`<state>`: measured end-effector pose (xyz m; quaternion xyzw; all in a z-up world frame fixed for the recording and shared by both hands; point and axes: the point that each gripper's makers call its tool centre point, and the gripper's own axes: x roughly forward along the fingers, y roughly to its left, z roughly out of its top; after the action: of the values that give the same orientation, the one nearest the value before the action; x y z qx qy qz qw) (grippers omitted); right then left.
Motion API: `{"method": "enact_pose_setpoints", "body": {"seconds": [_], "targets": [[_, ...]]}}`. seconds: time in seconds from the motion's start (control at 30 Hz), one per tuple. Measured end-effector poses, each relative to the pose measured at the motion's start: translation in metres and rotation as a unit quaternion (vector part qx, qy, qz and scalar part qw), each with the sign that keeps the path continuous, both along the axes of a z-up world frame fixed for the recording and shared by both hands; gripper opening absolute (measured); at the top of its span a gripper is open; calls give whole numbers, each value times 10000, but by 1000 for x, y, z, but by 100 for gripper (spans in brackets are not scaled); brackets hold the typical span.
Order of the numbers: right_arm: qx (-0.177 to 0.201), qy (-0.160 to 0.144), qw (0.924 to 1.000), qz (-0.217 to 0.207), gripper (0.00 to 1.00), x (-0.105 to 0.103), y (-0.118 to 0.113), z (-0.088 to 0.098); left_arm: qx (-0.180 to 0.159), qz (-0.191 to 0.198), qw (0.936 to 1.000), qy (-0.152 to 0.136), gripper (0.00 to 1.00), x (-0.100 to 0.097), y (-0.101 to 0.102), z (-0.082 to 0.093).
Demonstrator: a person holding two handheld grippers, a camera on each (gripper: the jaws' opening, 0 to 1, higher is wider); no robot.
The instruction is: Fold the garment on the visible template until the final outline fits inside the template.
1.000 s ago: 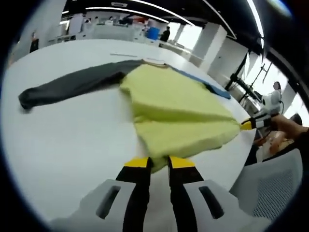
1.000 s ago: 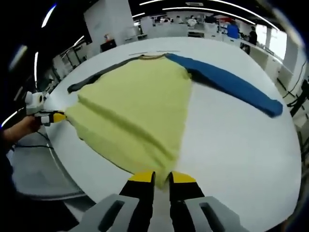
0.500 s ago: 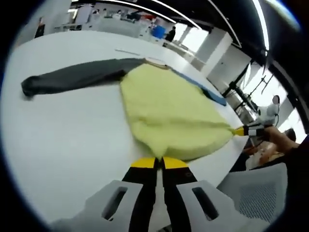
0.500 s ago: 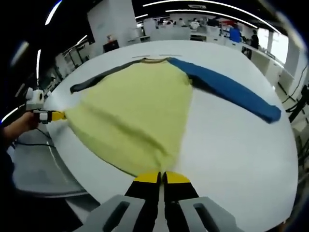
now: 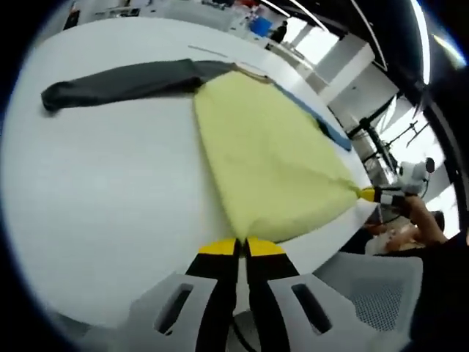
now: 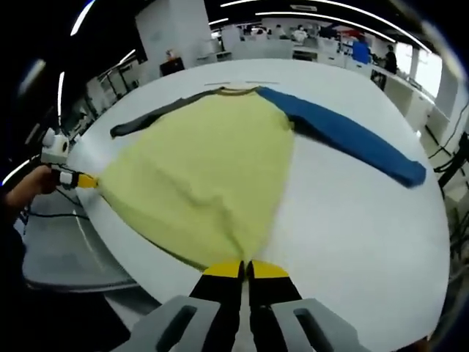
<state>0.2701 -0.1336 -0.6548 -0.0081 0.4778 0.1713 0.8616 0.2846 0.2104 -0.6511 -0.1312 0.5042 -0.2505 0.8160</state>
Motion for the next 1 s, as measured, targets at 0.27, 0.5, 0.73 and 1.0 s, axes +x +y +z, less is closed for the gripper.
{"method": "enact_pose_setpoints", "body": {"seconds": [0.27,0.5,0.73,1.0], "targets": [[-131,202,9996,116,0,-12,-1,-12,385,-16,9983,428,1,-14,3,-15],[-206,249,9993,179,0,-16,-2,-14,602,-49,9975,368,1,-17,2,-18],[-243,290,9991,210,0,-16,-2,-16,848,-160,9961,155,2,-17,3,-18],[155,202,9997,-35,4,-13,-1,-11,944,-328,9948,-192,22,-9,4,-13]]}}
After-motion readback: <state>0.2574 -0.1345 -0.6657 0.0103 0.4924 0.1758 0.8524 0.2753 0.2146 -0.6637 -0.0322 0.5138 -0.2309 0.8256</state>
